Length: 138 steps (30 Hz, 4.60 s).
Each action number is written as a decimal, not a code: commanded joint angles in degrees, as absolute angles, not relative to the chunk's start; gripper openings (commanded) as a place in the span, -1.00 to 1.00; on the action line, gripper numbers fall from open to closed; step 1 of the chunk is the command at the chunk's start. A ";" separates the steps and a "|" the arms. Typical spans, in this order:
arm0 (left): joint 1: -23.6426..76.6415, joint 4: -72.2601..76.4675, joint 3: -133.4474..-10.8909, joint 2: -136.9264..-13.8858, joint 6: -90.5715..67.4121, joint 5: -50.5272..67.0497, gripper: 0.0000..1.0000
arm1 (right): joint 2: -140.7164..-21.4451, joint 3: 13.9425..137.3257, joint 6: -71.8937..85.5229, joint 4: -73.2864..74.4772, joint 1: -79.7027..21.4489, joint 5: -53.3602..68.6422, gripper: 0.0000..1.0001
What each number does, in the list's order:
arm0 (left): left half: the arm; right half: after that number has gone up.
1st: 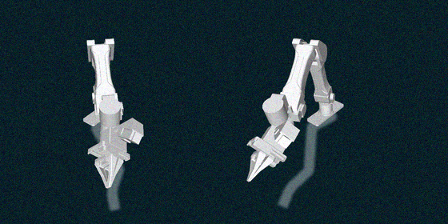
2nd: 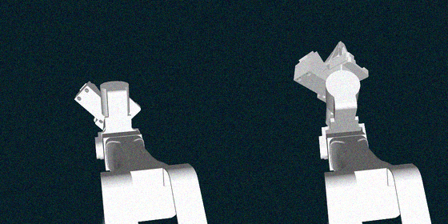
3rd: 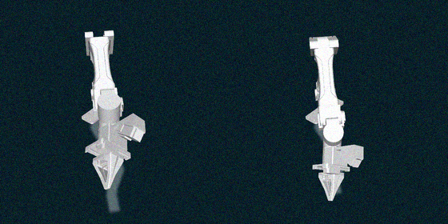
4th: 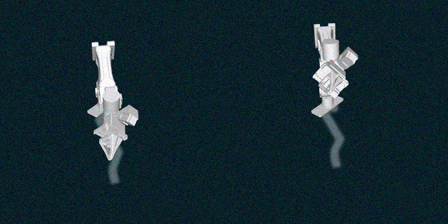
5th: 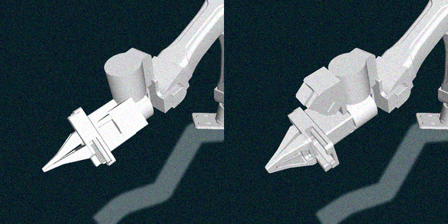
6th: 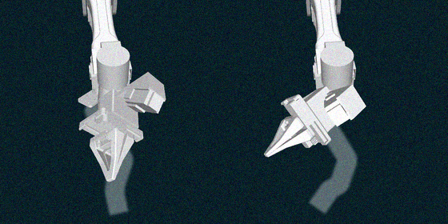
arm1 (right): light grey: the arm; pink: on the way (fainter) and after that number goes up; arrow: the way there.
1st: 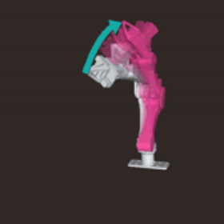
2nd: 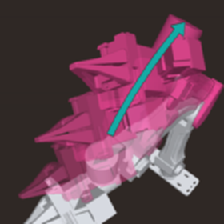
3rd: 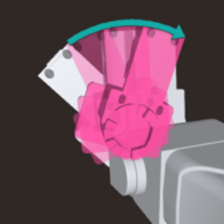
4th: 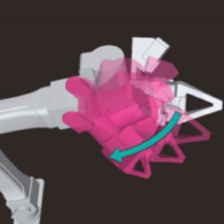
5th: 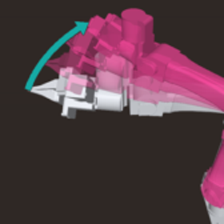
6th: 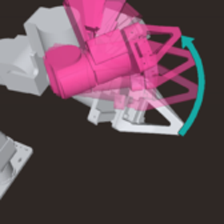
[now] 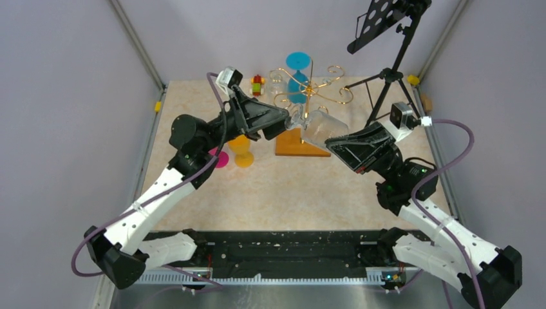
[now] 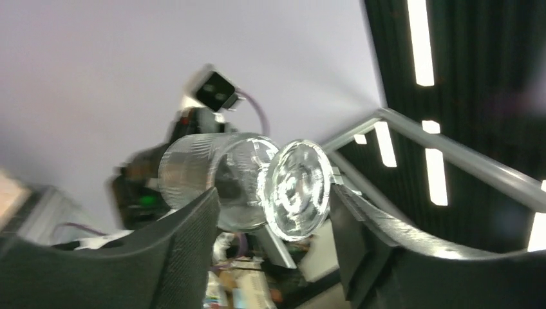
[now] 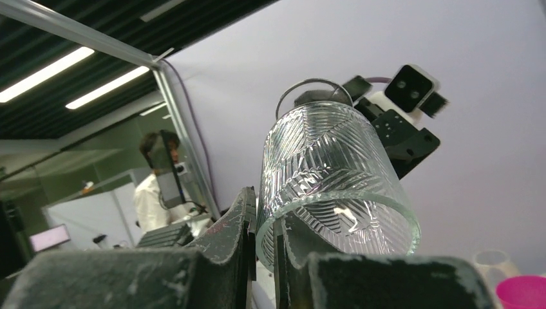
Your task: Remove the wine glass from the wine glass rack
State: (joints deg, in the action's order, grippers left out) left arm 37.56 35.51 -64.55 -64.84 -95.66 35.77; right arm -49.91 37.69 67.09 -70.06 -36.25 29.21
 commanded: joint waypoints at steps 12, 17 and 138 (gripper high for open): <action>34.08 -32.38 -78.57 -51.94 -32.26 -9.93 0.71 | -43.69 53.66 38.83 -26.23 -36.47 31.52 -1.00; 34.03 -37.95 -79.27 -51.77 -23.76 -31.26 0.72 | -48.26 57.28 34.27 -16.41 -36.73 35.45 -1.00; 20.60 -12.77 -81.99 -72.35 -43.69 23.07 0.72 | -52.47 65.61 21.65 7.80 -55.90 -28.27 0.15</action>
State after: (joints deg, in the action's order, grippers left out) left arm 25.63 -24.91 -81.43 -69.82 -35.20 6.96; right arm -57.12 66.89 20.10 15.46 -56.21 -25.71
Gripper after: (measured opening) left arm 0.863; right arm 0.604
